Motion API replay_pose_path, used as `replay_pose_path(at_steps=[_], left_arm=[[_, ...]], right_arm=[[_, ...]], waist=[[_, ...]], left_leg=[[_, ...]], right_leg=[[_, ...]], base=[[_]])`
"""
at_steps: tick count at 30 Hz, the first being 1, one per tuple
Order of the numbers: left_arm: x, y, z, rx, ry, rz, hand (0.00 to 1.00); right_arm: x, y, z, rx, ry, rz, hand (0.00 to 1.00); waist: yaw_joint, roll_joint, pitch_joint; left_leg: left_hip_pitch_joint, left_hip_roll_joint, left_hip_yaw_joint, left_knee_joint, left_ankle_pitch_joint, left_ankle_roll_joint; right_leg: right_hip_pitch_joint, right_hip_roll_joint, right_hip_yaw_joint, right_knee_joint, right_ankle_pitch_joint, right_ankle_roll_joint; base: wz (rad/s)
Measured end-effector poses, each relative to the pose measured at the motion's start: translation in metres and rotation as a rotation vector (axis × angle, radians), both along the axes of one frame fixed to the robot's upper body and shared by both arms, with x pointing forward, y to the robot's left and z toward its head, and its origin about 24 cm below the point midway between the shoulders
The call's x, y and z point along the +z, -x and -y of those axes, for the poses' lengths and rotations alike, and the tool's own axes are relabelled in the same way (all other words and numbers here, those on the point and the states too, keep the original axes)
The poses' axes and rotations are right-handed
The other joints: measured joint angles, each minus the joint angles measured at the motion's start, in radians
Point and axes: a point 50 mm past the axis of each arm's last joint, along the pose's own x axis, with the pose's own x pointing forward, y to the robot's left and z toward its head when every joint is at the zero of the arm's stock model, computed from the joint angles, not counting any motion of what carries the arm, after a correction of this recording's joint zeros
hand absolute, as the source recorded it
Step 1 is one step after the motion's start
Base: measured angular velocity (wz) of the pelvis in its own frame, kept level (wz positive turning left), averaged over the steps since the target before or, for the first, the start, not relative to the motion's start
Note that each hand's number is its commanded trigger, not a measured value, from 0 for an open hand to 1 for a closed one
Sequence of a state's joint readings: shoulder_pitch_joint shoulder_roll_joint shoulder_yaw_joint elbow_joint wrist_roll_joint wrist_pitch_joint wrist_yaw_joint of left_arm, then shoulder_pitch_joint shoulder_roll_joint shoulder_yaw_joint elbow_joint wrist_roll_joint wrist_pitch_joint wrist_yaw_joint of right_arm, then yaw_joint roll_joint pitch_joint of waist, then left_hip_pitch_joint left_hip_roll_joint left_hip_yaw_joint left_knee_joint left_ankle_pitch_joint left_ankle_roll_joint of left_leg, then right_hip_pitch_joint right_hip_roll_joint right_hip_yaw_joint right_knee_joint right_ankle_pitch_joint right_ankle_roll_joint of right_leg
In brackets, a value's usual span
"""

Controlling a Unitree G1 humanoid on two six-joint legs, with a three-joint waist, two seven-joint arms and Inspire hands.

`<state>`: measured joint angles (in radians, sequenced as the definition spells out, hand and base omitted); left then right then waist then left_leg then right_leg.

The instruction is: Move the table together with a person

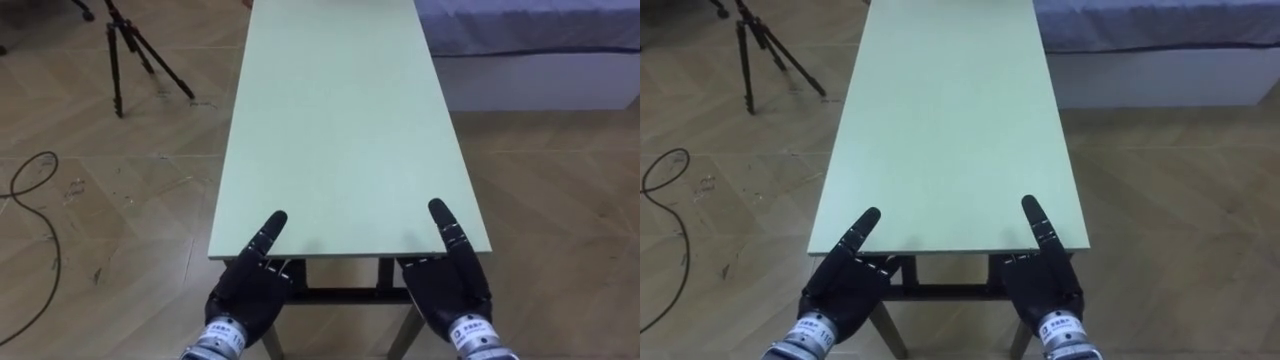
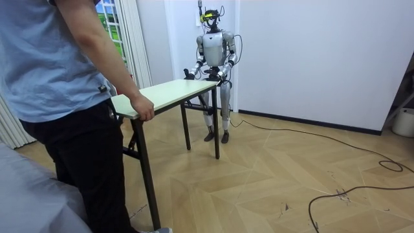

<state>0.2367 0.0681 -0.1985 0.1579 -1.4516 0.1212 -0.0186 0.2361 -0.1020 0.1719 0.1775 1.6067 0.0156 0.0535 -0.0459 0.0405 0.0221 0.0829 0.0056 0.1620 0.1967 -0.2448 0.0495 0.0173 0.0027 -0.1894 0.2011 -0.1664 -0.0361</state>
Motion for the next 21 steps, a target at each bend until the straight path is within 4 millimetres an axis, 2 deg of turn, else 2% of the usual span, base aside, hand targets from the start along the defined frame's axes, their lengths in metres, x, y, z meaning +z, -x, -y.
replay_pose_path(at_steps=[1, 2, 3, 8, 12, 21], left_arm=[[0.000, 0.000, 0.000, 0.000, 0.000, -0.001, 0.83], [0.000, 0.000, 0.000, 0.001, 0.000, -0.002, 1.00], [-0.001, 0.000, 0.000, 0.000, 0.000, -0.003, 1.00], [-0.003, -0.003, 0.002, 0.007, 0.002, -0.010, 1.00], [-0.007, -0.004, 0.008, -0.006, 0.008, -0.030, 1.00], [-0.014, 0.000, 0.009, 0.001, 0.011, -0.085, 1.00]], right_arm=[[0.000, 0.000, 0.000, -0.001, 0.000, -0.001, 0.71], [0.000, 0.000, 0.000, -0.003, -0.001, -0.004, 0.88], [0.000, 0.000, -0.001, -0.004, -0.001, -0.006, 1.00], [0.000, -0.001, 0.000, -0.008, 0.001, -0.015, 1.00], [-0.006, 0.000, 0.002, -0.034, 0.023, -0.116, 1.00], [-0.009, 0.002, -0.005, -0.041, 0.028, -0.145, 1.00]], waist=[[0.000, 0.000, -0.0001], [0.000, 0.000, -0.0002], [0.000, -0.001, -0.0001], [0.002, -0.005, 0.0004], [0.028, -0.007, 0.0017], [0.020, -0.013, 0.0038]], left_leg=[[0.000, 0.000, 0.000, 0.000, 0.000, 0.000], [0.000, 0.000, 0.000, 0.000, 0.000, 0.000], [0.000, 0.000, 0.000, 0.000, 0.000, 0.001], [0.001, 0.000, 0.000, 0.001, 0.001, 0.001], [-0.002, 0.000, 0.000, -0.001, 0.001, 0.001], [0.016, 0.002, -0.003, -0.021, 0.001, 0.001]], right_leg=[[0.000, 0.000, 0.000, 0.000, 0.000, 0.000], [0.000, 0.000, 0.000, 0.001, 0.000, 0.000], [0.000, 0.000, 0.000, 0.001, 0.000, 0.000], [0.000, 0.000, -0.001, 0.002, 0.000, 0.000], [0.002, 0.000, -0.003, 0.001, -0.002, 0.001], [0.010, 0.003, -0.002, 0.001, -0.003, 0.001]], base=[[0.00], [0.00], [0.00], [0.00], [0.00], [-0.04]])
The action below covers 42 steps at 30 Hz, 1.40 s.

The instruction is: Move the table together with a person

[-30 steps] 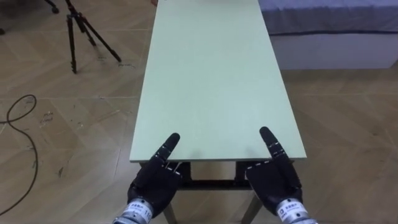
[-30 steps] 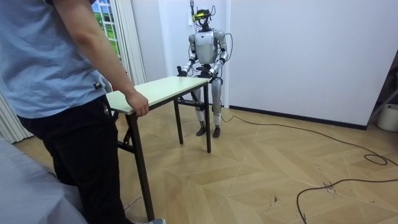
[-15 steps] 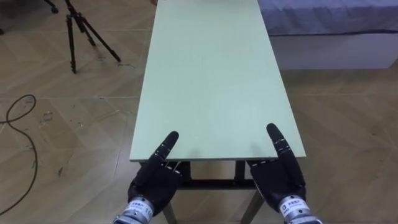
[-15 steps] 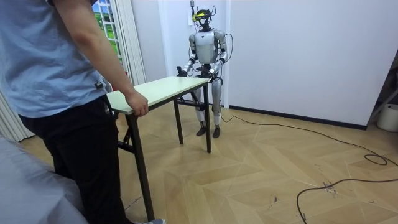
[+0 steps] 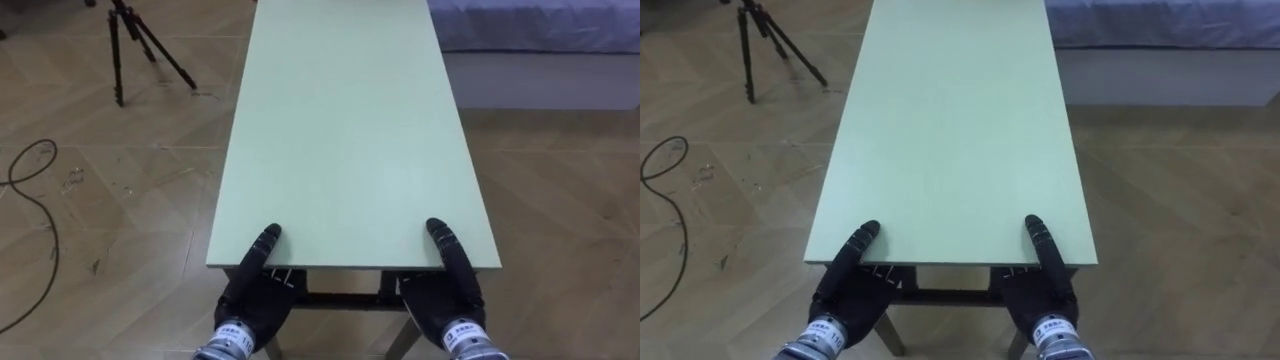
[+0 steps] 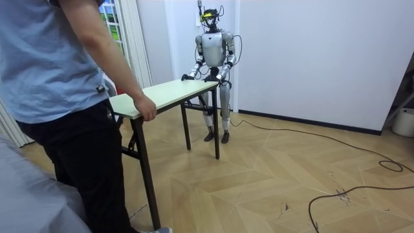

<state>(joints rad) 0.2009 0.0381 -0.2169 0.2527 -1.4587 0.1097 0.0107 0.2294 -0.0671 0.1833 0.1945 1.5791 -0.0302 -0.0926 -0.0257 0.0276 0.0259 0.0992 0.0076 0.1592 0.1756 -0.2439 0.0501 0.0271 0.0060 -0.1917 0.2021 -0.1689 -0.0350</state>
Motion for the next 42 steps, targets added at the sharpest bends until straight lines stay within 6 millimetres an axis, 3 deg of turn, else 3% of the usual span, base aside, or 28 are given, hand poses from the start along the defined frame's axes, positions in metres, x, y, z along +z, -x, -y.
replay_pose_path(at_steps=[24, 31, 35, 37, 42], left_arm=[[0.001, -0.002, -0.002, -0.008, -0.022, 0.007, 1.00], [0.010, -0.012, -0.001, -0.002, -0.009, 0.058, 1.00], [0.014, -0.017, 0.002, 0.020, -0.001, 0.088, 1.00], [0.015, -0.018, 0.001, 0.025, 0.007, 0.092, 1.00], [0.015, -0.017, 0.003, 0.018, 0.014, 0.101, 1.00]], right_arm=[[0.001, -0.002, 0.000, 0.004, 0.015, 0.010, 1.00], [0.010, -0.014, -0.003, 0.006, 0.000, 0.061, 1.00], [0.016, -0.021, -0.006, 0.009, -0.011, 0.093, 1.00], [0.016, -0.021, -0.007, 0.007, -0.017, 0.094, 1.00], [0.016, -0.021, -0.006, 0.000, -0.014, 0.103, 1.00]], waist=[[-0.007, -0.002, -0.0010], [-0.010, -0.001, -0.0031], [-0.009, -0.001, -0.0067], [-0.010, -0.002, -0.0146], [-0.011, -0.002, -0.0154]], left_leg=[[0.002, -0.003, 0.000, -0.008, 0.000, 0.000], [0.005, -0.003, 0.000, -0.008, 0.000, 0.000], [0.015, -0.002, 0.000, -0.008, 0.000, 0.000], [0.020, -0.001, -0.001, -0.008, 0.000, 0.000], [0.030, -0.003, -0.001, -0.010, 0.000, 0.000]], right_leg=[[0.007, -0.001, -0.002, -0.016, 0.000, 0.000], [0.010, -0.001, 0.001, -0.015, 0.000, 0.000], [0.020, 0.001, 0.000, -0.017, 0.000, 0.000], [0.025, 0.002, 0.000, -0.017, 0.000, 0.000], [0.035, 0.000, 0.005, -0.017, 0.000, 0.000]], base=[[0.00], [0.00], [0.00], [0.02], [0.00]])
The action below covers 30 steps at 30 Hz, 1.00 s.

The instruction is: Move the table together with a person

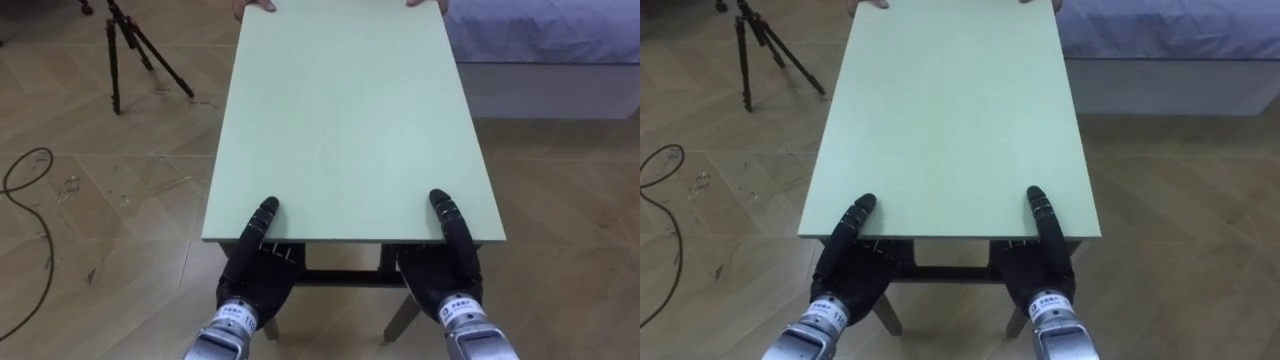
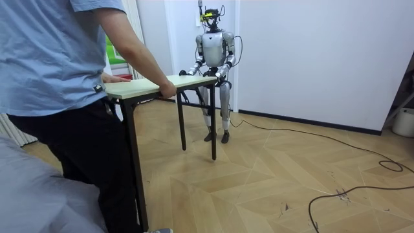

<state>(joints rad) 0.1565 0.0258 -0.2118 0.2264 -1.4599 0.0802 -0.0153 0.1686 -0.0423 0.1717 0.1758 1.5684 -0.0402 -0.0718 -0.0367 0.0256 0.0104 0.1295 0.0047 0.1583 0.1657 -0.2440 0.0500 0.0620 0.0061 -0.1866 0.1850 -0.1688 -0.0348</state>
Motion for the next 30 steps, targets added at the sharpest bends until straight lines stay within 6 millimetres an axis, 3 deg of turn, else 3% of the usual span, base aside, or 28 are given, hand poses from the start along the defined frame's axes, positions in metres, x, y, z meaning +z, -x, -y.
replay_pose_path(at_steps=[30], left_arm=[[0.007, 0.020, -0.004, -0.002, -0.042, 0.029, 1.00]], right_arm=[[0.005, 0.020, -0.003, -0.018, 0.004, 0.013, 1.00]], waist=[[-0.009, 0.000, -0.0006]], left_leg=[[-0.015, -0.001, -0.001, 0.001, 0.000, 0.000]], right_leg=[[-0.012, 0.001, 0.022, 0.001, 0.000, 0.000]], base=[[0.00]])
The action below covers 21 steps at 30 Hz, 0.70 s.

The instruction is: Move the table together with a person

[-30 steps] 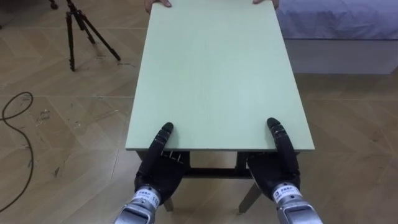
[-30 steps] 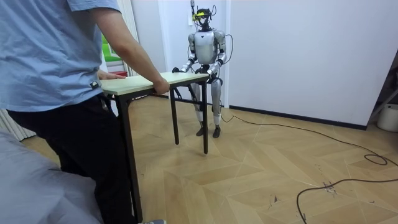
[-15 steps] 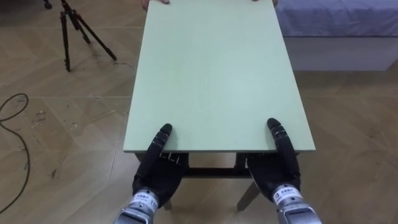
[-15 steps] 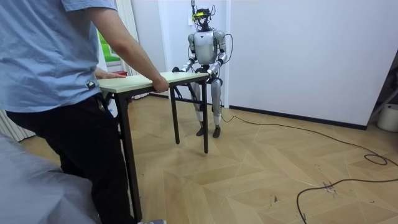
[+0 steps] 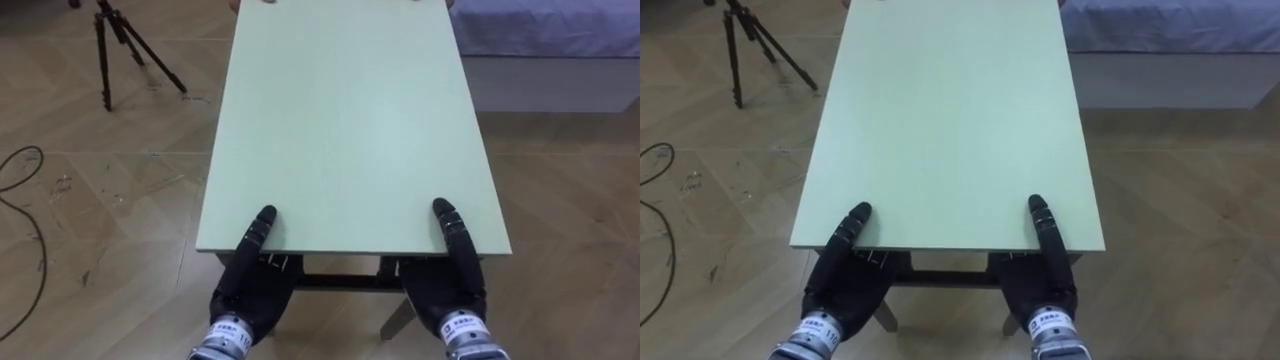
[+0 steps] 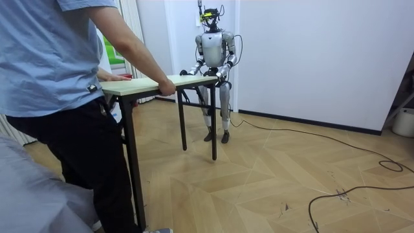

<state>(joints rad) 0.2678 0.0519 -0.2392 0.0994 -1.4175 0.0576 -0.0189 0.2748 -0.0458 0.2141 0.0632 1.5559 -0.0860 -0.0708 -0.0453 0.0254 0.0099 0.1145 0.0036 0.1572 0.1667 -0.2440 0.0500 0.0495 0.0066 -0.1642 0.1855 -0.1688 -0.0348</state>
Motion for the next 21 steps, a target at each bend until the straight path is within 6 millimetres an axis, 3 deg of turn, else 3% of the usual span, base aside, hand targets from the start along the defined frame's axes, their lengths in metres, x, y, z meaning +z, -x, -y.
replay_pose_path(at_steps=[4, 7, 8, 9, 10, 11, 12, 13, 14, 15, 16, 17, 18, 19, 20, 21], left_arm=[[0.001, 0.004, -0.002, 0.004, -0.004, 0.001, 1.00], [0.002, 0.007, -0.002, 0.006, 0.001, 0.002, 1.00], [0.002, 0.010, -0.001, 0.007, 0.002, -0.003, 1.00], [0.001, 0.012, -0.001, 0.013, -0.004, -0.004, 1.00], [0.001, 0.014, -0.002, 0.019, -0.009, -0.001, 1.00], [0.002, 0.018, -0.006, 0.039, -0.010, 0.019, 1.00], [0.001, 0.020, -0.006, 0.050, 0.001, 0.023, 1.00], [0.000, 0.021, -0.005, 0.048, 0.004, 0.017, 1.00], [-0.001, 0.023, -0.004, 0.047, 0.007, 0.011, 1.00], [0.000, 0.021, -0.004, 0.043, 0.003, 0.018, 1.00], [0.000, 0.019, -0.003, 0.030, -0.005, 0.024, 1.00], [0.001, 0.016, 0.003, -0.001, -0.009, 0.030, 1.00], [-0.001, 0.015, 0.005, -0.014, -0.005, 0.024, 1.00], [-0.001, 0.016, 0.005, -0.015, -0.001, 0.020, 1.00], [-0.001, 0.018, 0.004, -0.008, 0.014, 0.016, 1.00], [-0.001, 0.020, 0.006, 0.008, 0.032, 0.008, 1.00]], right_arm=[[0.000, 0.002, -0.002, 0.008, -0.003, 0.005, 1.00], [0.000, 0.004, -0.002, 0.015, 0.000, 0.009, 1.00], [-0.001, 0.006, -0.002, 0.016, 0.000, 0.003, 1.00], [-0.002, 0.007, -0.003, 0.020, -0.003, -0.002, 1.00], [-0.003, 0.008, -0.004, 0.025, -0.008, -0.005, 1.00], [-0.002, 0.007, -0.009, 0.043, -0.018, 0.006, 1.00], [-0.001, 0.007, -0.008, 0.048, -0.016, 0.012, 1.00], [-0.002, 0.008, -0.009, 0.048, -0.016, 0.011, 1.00], [-0.003, 0.010, -0.011, 0.055, -0.015, 0.009, 1.00], [-0.003, 0.011, -0.010, 0.041, -0.018, 0.009, 1.00], [-0.003, 0.011, -0.008, 0.031, -0.016, 0.008, 1.00], [-0.005, 0.014, -0.004, 0.007, -0.019, -0.001, 1.00], [-0.007, 0.017, -0.001, -0.002, -0.021, -0.012, 1.00], [-0.007, 0.018, -0.001, -0.004, -0.024, -0.015, 1.00], [-0.007, 0.017, -0.001, 0.005, -0.019, -0.011, 1.00], [-0.004, 0.013, 0.001, 0.017, 0.009, 0.004, 1.00]], waist=[[-0.001, -0.001, -0.0006], [-0.005, -0.001, -0.0007], [-0.004, -0.001, -0.0009], [-0.003, 0.005, 0.0025], [0.001, 0.005, 0.0001], [0.012, -0.010, -0.0070], [0.010, -0.005, -0.0028], [0.001, -0.002, -0.0019], [-0.013, -0.004, -0.0003], [-0.037, -0.010, 0.0041], [-0.045, -0.012, 0.0072], [-0.043, -0.020, 0.0066], [-0.024, -0.026, 0.0126], [-0.009, -0.033, 0.0079], [0.011, -0.043, 0.0019], [0.019, -0.020, 0.0030]], left_leg=[[0.004, 0.000, -0.009, 0.000, 0.000, 0.000], [0.012, 0.004, -0.045, 0.001, 0.000, 0.000], [0.021, 0.010, -0.086, 0.001, 0.000, 0.000], [0.032, 0.022, -0.159, 0.000, 0.001, 0.000], [0.032, 0.025, -0.189, 0.001, 0.001, 0.000], [0.016, 0.023, -0.201, 0.013, -0.004, -0.007], [-0.001, 0.029, -0.194, 0.051, -0.026, -0.046], [-0.008, 0.034, -0.178, 0.068, -0.032, -0.069], [-0.028, 0.052, -0.112, 0.092, -0.044, -0.103], [-0.058, 0.079, -0.067, 0.094, -0.043, -0.102], [-0.075, 0.093, -0.050, 0.099, -0.040, -0.101], [-0.089, 0.094, -0.026, 0.150, -0.039, -0.098], [-0.118, 0.093, -0.020, 0.237, -0.039, -0.098], [-0.141, 0.093, -0.019, 0.289, -0.039, -0.098], [-0.204, 0.088, -0.019, 0.414, -0.040, -0.099], [-0.261, 0.099, -0.033, 0.524, -0.036, -0.105]], right_leg=[[0.001, 0.003, 0.015, 0.001, 0.000, 0.000], [-0.003, 0.009, 0.024, 0.021, 0.000, 0.000], [-0.017, 0.014, 0.023, 0.061, -0.002, 0.003], [-0.060, 0.036, 0.023, 0.115, -0.029, 0.012], [-0.076, 0.051, 0.038, 0.086, -0.029, 0.008], [-0.112, 0.065, 0.061, -0.021, 0.029, -0.030], [-0.125, 0.061, 0.025, -0.032, 0.109, -0.042], [-0.119, 0.060, 0.018, -0.027, 0.109, -0.044], [-0.109, 0.059, 0.034, -0.021, 0.109, -0.044], [-0.108, 0.059, 0.069, -0.010, 0.106, -0.043], [-0.111, 0.061, 0.084, 0.003, 0.100, -0.039], [-0.139, 0.059, 0.077, 0.069, 0.071, -0.032], [-0.186, 0.061, 0.054, 0.148, 0.033, -0.037], [-0.198, 0.068, 0.050, 0.140, 0.041, -0.041], [-0.202, 0.065, 0.007, 0.100, 0.062, -0.084], [-0.198, 0.063, -0.021, 0.091, 0.057, -0.097]], base=[[-0.02], [-0.02], [-0.16], [-0.23], [-0.41], [-0.24], [0.00], [0.38], [0.64], [0.75], [0.80], [0.45], [0.06], [-0.54], [-0.81], [-0.66]])
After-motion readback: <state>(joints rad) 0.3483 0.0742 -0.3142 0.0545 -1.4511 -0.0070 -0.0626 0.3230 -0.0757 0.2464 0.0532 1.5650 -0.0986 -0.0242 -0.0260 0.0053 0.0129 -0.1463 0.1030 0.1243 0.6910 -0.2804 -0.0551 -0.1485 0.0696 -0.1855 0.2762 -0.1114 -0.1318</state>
